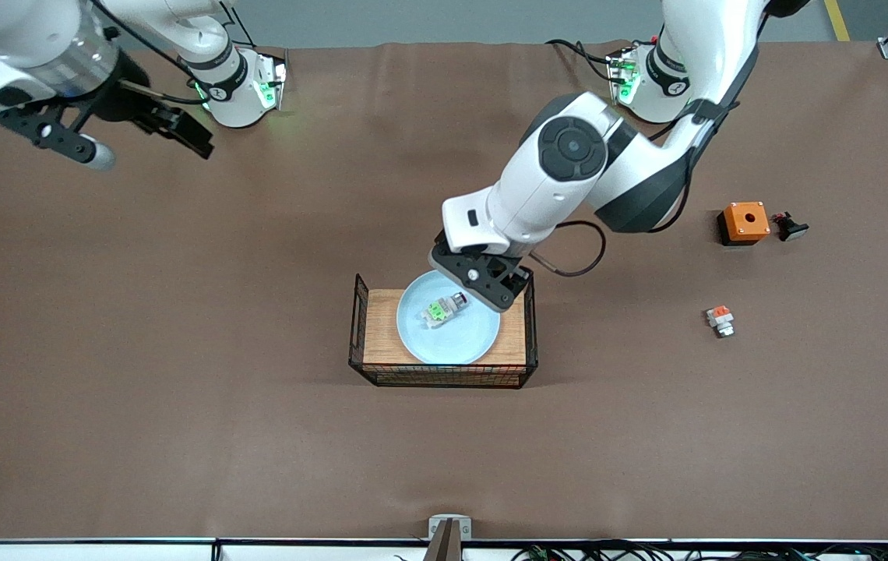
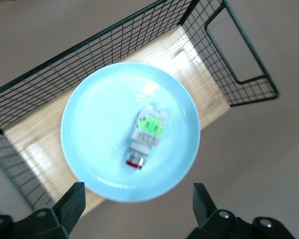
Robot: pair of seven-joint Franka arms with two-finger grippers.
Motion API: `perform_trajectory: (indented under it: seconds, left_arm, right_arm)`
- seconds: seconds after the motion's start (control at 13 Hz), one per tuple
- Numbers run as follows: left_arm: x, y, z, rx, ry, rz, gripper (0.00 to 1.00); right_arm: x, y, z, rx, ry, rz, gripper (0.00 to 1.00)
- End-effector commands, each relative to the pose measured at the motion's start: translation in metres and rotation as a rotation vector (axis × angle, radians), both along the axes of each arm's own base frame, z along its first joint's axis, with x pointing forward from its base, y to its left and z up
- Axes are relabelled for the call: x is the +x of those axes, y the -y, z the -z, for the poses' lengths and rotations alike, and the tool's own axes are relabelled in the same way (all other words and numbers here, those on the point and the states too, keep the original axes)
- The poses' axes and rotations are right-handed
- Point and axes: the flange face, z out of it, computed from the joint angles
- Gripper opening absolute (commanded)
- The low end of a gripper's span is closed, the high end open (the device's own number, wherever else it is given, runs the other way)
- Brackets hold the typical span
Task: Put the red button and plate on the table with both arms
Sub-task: 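Grasp the green button on the plate with the left gripper, lift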
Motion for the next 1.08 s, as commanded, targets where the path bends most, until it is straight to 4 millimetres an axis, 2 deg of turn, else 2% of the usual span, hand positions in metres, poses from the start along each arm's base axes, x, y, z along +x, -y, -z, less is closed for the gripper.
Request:
perform_trajectory:
  seconds: [0.0, 0.46, 0.62, 0.85, 1.0]
  left_arm:
    - [-0.001, 0.022, 0.014, 0.031, 0.065, 0.006, 0.93]
    - [-0.004, 0.036, 0.04, 0.044, 0.074, 0.021, 0.87]
    - [0.0, 0.037, 0.049, 0.032, 0.09, 0.016, 0.87]
    - [0.005, 0.043, 0.071, 0.017, 0.115, 0.017, 0.83]
    - [0.005, 0.045, 0.076, 0.021, 0.129, 0.02, 0.79]
  right_arm:
    - [0.001, -0.04, 0.013, -0.006, -0.024, 0.157, 0.98]
    - [-0.003, -0.112, 0.039, -0.021, -0.005, 0.343, 0.98]
    - [-0.004, -0.129, 0.051, -0.039, -0.015, 0.322, 0.98]
    - [-0.002, -0.129, 0.053, -0.037, -0.014, 0.321, 0.99]
    - [-0.002, -0.13, 0.054, -0.039, -0.016, 0.321, 0.99]
